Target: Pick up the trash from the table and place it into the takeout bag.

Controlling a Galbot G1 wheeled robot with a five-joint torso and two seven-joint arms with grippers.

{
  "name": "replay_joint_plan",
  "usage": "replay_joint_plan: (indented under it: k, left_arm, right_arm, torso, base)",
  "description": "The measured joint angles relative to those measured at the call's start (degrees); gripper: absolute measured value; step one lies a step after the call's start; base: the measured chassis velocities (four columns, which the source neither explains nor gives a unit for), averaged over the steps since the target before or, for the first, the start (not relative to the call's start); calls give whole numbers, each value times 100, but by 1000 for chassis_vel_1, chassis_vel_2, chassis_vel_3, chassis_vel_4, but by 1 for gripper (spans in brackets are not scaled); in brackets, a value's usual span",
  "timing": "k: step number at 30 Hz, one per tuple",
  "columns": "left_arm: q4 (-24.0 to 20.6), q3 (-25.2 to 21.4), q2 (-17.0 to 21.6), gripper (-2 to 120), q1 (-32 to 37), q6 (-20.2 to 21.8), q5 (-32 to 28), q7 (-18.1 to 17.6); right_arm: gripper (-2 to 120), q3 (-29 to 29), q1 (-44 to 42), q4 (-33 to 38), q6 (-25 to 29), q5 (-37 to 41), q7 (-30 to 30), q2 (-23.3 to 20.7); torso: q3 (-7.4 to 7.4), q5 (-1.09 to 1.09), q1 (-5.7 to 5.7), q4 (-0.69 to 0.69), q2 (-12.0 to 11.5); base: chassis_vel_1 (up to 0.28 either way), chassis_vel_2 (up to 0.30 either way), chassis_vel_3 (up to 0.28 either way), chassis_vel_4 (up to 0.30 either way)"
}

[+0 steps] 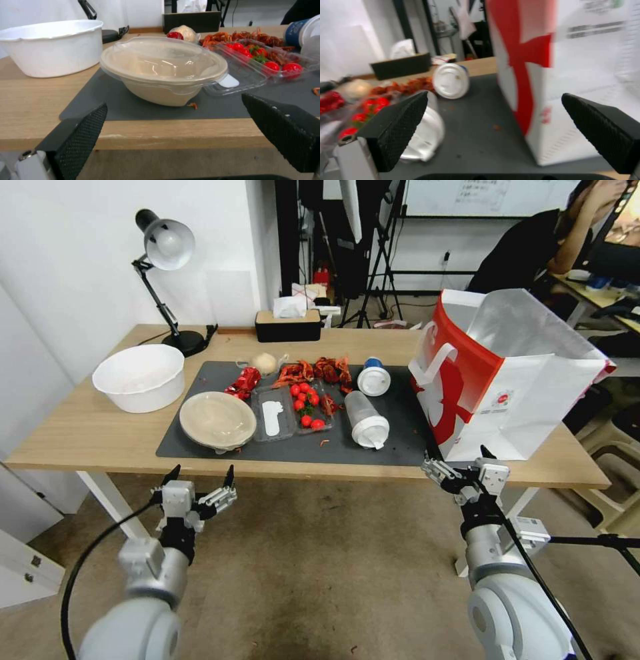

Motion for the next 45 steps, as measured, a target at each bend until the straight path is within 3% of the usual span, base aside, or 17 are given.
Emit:
replay_joint_plan:
  k: [7, 19, 41, 45]
  left_arm:
    - [123, -9, -44, 100, 35, -297, 79, 78]
    - [163, -90, -116, 100, 95, -453, 155, 81]
    - [261, -143, -200, 100, 153, -694, 252, 59]
    - [294, -140, -208, 100, 138, -733, 259, 57]
  right_arm:
    - [100, -417, 439, -396, 286, 672, -170, -349]
    - [100, -1015, 1428, -1257, 222, 927, -24, -652]
    - [100, -1553, 2343, -2201, -172, 1322, 287, -594]
    - [92, -1602, 2359, -2232, -253, 1328, 338, -566]
  torso:
    - [0, -2, 0, -2, 0]
    - [0, -1, 0, -1, 1]
    - [-1, -1, 0, -2, 1]
    - [0, -1, 0, -2, 1]
  base:
    - [0, 0, 0, 0]
    - [0, 0, 0, 0]
    - [0, 0, 0, 0]
    - [0, 0, 0, 0]
